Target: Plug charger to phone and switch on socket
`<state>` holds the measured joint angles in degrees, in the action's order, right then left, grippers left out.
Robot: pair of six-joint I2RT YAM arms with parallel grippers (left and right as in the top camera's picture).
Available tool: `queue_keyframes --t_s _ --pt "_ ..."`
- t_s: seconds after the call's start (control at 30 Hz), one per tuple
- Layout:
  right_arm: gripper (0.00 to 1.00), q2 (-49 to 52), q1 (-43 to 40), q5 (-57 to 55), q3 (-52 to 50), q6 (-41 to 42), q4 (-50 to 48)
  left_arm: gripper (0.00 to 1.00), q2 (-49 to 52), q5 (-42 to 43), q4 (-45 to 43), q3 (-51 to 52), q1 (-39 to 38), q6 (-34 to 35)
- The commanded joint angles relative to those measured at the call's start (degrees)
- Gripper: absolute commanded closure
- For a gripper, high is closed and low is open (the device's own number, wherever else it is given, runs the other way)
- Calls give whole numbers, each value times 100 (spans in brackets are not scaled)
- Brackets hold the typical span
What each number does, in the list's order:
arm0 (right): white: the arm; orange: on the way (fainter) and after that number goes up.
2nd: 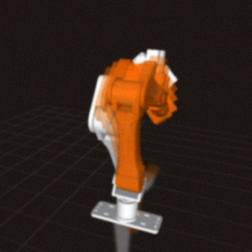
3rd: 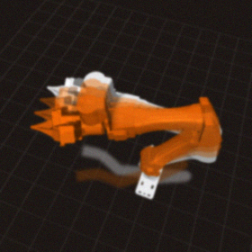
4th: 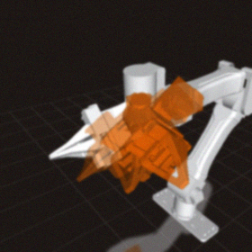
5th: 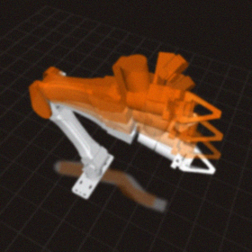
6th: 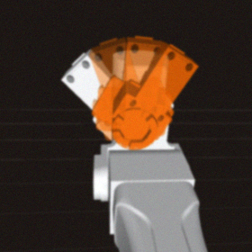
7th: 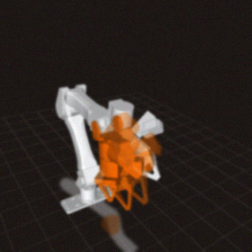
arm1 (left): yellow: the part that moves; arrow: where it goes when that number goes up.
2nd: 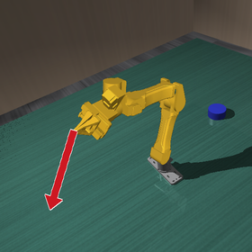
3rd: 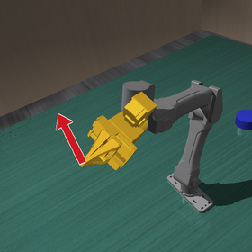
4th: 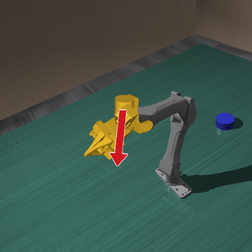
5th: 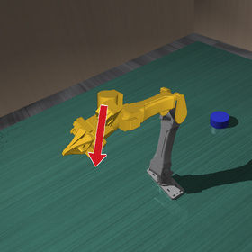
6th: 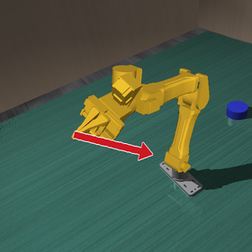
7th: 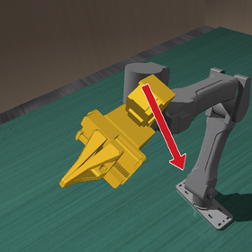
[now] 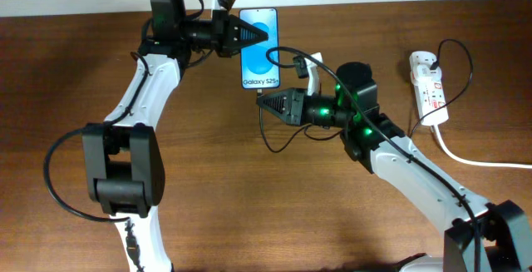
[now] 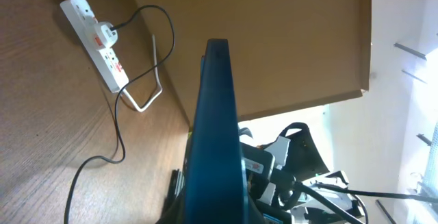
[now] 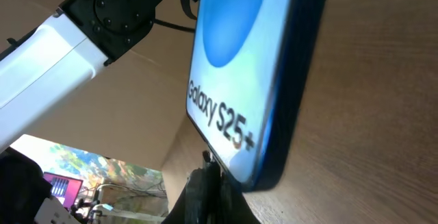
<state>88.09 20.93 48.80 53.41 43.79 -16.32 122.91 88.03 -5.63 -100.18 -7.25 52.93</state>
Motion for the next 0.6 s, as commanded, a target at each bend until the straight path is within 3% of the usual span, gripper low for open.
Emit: queue_keyframes --t_s 0.0,0.57 --pt "96 35 -184 -76 -11 24 -22 100 -22 208 -15 -85 -22 37" --pt "96 35 -188 -31 -11 26 -151 100 -22 173 22 -85 -175 35"
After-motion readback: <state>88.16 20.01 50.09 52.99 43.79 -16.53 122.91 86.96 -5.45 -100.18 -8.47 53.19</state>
